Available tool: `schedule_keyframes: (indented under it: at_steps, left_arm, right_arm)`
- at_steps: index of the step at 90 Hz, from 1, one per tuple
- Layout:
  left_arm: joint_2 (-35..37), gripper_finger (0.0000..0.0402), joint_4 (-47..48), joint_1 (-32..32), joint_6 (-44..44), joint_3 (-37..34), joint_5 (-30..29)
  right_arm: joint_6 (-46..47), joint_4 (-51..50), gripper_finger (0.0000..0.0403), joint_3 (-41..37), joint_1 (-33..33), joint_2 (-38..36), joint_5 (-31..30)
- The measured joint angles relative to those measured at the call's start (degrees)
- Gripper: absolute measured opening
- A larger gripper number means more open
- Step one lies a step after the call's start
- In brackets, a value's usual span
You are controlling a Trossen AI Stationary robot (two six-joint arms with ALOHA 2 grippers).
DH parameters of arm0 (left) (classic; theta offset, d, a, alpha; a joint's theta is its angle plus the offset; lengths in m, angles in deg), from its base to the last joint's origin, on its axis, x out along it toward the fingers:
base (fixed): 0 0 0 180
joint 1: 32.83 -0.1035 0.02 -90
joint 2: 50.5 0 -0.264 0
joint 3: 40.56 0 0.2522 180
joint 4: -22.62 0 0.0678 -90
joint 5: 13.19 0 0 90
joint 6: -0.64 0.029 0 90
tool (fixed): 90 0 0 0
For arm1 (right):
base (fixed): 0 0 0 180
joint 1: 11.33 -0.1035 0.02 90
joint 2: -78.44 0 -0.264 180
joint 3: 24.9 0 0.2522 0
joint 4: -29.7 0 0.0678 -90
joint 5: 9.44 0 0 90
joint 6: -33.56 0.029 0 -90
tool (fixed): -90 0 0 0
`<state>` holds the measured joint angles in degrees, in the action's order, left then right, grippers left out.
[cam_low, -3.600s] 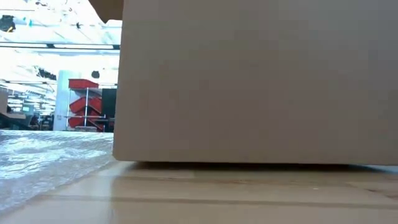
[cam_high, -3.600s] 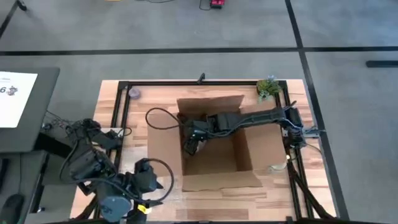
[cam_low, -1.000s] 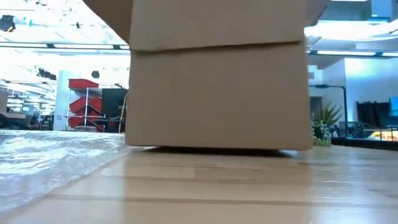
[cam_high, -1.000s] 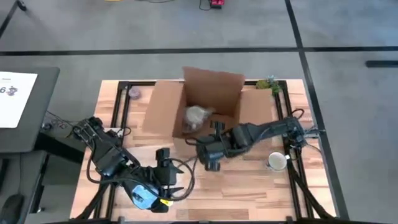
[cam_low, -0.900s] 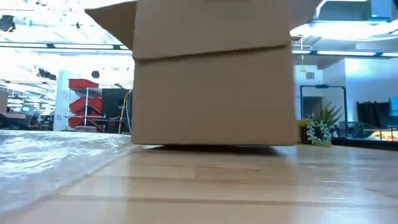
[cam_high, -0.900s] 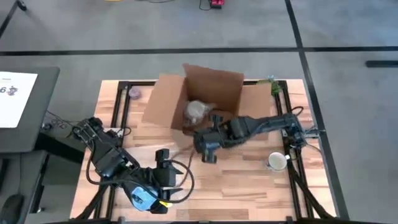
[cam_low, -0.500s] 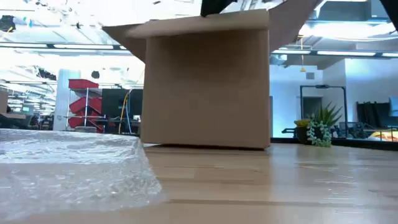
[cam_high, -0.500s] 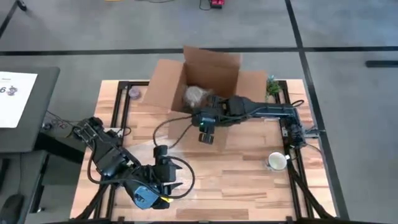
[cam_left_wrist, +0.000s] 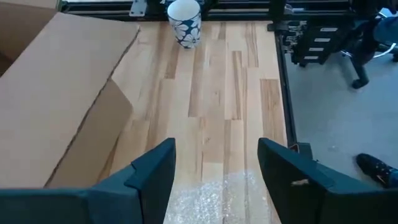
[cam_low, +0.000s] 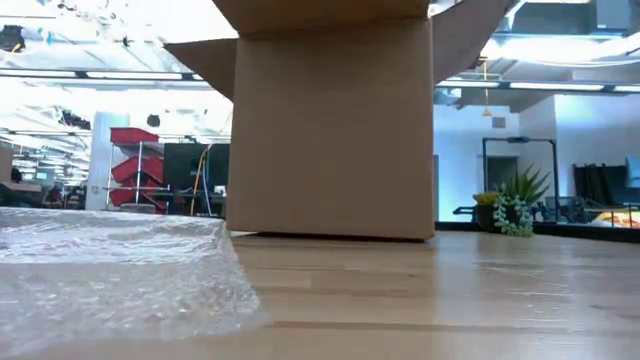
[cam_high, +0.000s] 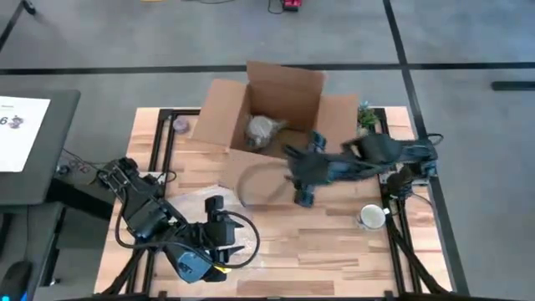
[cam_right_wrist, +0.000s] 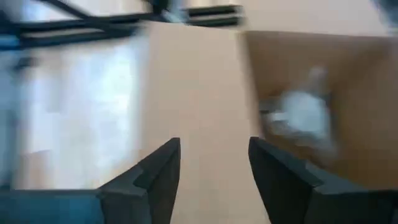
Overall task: Wrap mug
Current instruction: Prepare the transparent bubble wrap
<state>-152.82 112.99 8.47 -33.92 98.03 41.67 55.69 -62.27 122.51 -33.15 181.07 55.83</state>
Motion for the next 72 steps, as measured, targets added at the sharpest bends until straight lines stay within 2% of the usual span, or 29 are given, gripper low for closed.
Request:
schedule_keyframes:
  at_steps: [8, 20, 33, 46, 52, 58, 72]
  left_arm:
    - [0.0, 0.0207, 0.0, 0.0, 0.0, 0.0, -0.1]
    - [0.0, 0.0207, -0.5, 0.0, 0.0, 0.0, -0.1]
    - [0.0, 0.0207, -1.1, 0.0, -0.1, 0.0, 1.9]
    - [0.0, 0.0207, -1.4, 0.0, 0.2, 0.0, 4.7]
    - [0.0, 0.0207, -2.1, 0.0, 0.9, 0.0, 5.9]
    - [0.0, 0.0207, -3.0, 0.0, 1.1, 0.0, 7.5]
    - [0.1, 0.0207, -3.1, 0.4, -0.4, 0.0, 11.4]
  right_arm:
    - [6.4, -2.8, 0.0178, 0.0, -6.2, -0.4, 2.5]
    - [24.1, -11.8, 0.0178, -1.7, -15.3, 0.6, 4.8]
    - [41.3, -11.9, 0.0178, -14.0, -22.4, -0.2, 8.1]
    - [56.3, -12.1, 0.0183, -29.0, -25.9, -3.1, 12.1]
    - [62.7, -11.8, 0.0191, -35.6, -26.1, -4.5, 15.5]
    - [68.2, -11.9, 0.0201, -41.6, -26.0, -6.6, 16.1]
    - [73.8, -11.0, 0.0219, -52.7, -23.8, -11.7, 18.4]
